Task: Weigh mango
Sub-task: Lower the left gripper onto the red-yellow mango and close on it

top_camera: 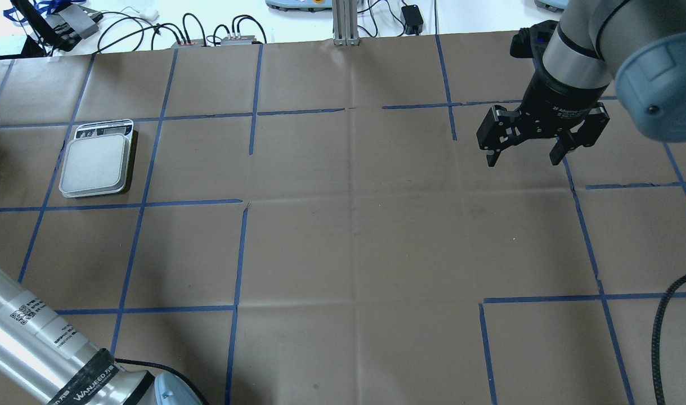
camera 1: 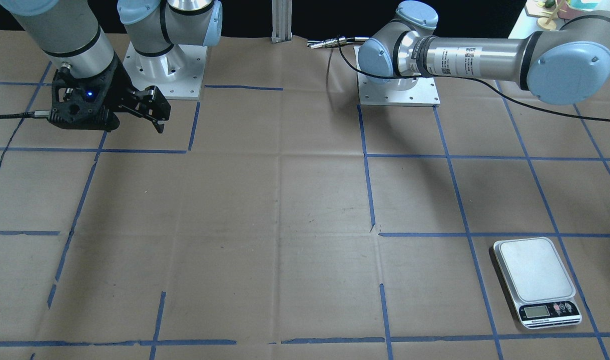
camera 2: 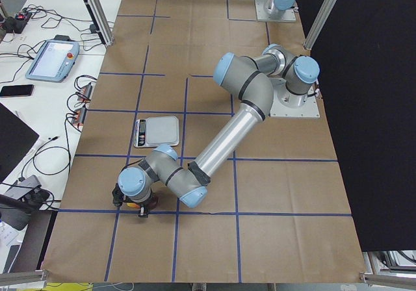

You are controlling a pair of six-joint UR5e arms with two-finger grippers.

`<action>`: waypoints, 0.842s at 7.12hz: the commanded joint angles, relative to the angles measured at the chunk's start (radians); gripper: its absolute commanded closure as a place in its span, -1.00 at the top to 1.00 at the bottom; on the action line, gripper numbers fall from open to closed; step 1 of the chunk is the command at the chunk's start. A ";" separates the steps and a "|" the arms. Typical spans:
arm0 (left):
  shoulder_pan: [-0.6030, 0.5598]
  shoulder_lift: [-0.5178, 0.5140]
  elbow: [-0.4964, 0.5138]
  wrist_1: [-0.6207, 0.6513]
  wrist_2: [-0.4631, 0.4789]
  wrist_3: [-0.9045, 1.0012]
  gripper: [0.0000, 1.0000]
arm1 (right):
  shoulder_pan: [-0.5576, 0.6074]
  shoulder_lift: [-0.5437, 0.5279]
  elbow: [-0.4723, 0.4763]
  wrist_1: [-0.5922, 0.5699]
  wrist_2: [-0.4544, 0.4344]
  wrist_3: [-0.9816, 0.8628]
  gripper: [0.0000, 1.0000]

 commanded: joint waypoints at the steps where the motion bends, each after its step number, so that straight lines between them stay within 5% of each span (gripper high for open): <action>1: 0.000 0.020 0.005 -0.006 0.000 0.000 0.08 | 0.000 0.000 0.000 0.000 0.000 0.000 1.00; 4: -0.024 0.150 -0.008 -0.135 -0.001 -0.044 0.04 | 0.000 0.000 0.000 0.000 0.000 0.000 1.00; 6: -0.131 0.263 -0.150 -0.152 -0.001 -0.209 0.04 | 0.000 0.000 0.000 0.000 0.000 0.000 1.00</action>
